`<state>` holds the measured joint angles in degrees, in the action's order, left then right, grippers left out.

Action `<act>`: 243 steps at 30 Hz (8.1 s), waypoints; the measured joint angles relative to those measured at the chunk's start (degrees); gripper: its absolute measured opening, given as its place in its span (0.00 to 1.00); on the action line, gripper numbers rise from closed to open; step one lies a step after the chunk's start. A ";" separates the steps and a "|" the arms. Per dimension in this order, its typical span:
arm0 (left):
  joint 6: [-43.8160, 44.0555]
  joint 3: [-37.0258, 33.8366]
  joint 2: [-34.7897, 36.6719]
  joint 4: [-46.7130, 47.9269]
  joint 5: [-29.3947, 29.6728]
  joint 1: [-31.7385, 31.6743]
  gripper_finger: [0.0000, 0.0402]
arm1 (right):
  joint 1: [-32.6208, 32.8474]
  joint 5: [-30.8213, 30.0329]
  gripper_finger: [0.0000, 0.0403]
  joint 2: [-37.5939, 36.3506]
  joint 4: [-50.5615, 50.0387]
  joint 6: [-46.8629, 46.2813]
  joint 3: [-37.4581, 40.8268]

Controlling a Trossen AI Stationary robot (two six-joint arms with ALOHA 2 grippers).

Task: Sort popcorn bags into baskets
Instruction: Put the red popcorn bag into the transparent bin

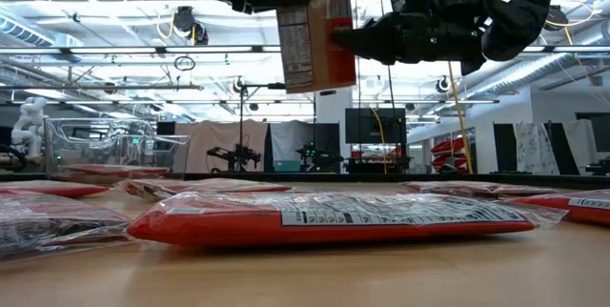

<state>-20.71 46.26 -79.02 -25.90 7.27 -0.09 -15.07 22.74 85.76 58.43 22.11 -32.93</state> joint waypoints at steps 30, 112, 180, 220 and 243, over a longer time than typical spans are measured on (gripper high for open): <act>2.41 0.02 0.00 2.14 1.50 -2.04 0.15 | -1.49 -2.00 0.03 0.10 1.10 -1.28 0.04; -7.34 -0.02 -2.19 0.52 6.54 -1.16 0.07 | -3.37 2.59 0.07 -0.23 6.60 -4.92 0.04; -99.33 -0.02 23.36 81.21 31.06 -28.28 0.08 | 1.44 -9.18 0.36 -10.98 -8.92 -7.82 14.23; -71.19 -0.02 12.46 92.46 47.29 -34.78 0.45 | 1.68 -9.20 0.36 -10.96 -8.92 -4.69 14.23; 9.98 11.95 14.40 73.04 12.91 -21.32 0.03 | 1.83 -15.32 0.36 -10.96 -1.95 -16.41 14.22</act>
<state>-10.74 58.21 -64.63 47.15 20.18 -21.41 -13.24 7.42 74.81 56.48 5.70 -18.71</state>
